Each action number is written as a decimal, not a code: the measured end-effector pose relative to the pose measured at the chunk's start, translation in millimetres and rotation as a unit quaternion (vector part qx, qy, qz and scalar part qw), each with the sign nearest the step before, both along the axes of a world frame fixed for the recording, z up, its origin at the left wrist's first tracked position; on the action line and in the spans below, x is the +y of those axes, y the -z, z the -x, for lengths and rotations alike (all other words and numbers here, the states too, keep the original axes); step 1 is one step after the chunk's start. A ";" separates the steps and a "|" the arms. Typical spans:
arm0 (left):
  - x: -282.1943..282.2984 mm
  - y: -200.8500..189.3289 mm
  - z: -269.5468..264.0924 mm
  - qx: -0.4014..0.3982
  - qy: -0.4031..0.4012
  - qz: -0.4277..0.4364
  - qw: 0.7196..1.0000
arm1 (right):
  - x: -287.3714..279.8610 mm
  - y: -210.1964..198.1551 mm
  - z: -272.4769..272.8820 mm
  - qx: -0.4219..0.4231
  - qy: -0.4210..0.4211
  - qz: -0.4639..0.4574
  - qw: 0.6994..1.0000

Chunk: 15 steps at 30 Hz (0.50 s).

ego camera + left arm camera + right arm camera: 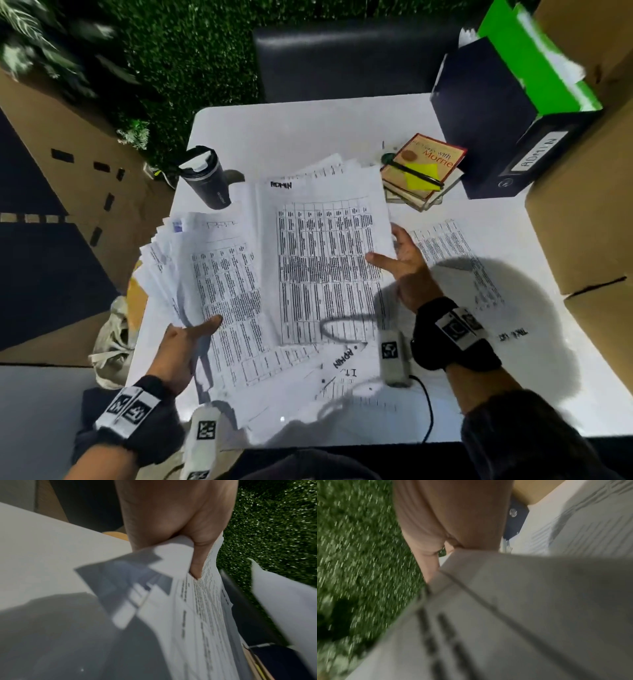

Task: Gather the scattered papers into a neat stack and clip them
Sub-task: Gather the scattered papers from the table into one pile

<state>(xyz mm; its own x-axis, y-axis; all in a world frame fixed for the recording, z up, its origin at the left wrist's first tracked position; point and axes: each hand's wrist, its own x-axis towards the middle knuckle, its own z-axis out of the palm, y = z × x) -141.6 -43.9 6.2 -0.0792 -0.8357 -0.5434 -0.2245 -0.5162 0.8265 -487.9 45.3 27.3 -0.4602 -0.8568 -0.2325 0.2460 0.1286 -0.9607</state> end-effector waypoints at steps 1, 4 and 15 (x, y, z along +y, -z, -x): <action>-2.6 -3.1 5.9 0.010 0.012 0.000 1.000 | -0.7 4.0 -11.0 -0.001 -0.020 -0.025 0.999; -5.4 -12.6 19.7 0.026 0.058 -0.025 0.998 | 1.3 19.1 -45.3 -0.008 -0.104 -0.104 0.989; -4.3 -18.2 -2.6 -0.031 0.185 -0.022 0.982 | 15.4 50.5 -112.2 -0.086 -0.073 -0.131 0.985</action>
<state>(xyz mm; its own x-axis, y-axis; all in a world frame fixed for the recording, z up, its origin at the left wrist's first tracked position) -139.0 -48.2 24.4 -0.3384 -0.7318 -0.5915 -0.4530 -0.4243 0.7841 -375.7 60.8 -23.2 -0.2717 -0.8110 -0.5181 0.3636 0.4119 -0.8355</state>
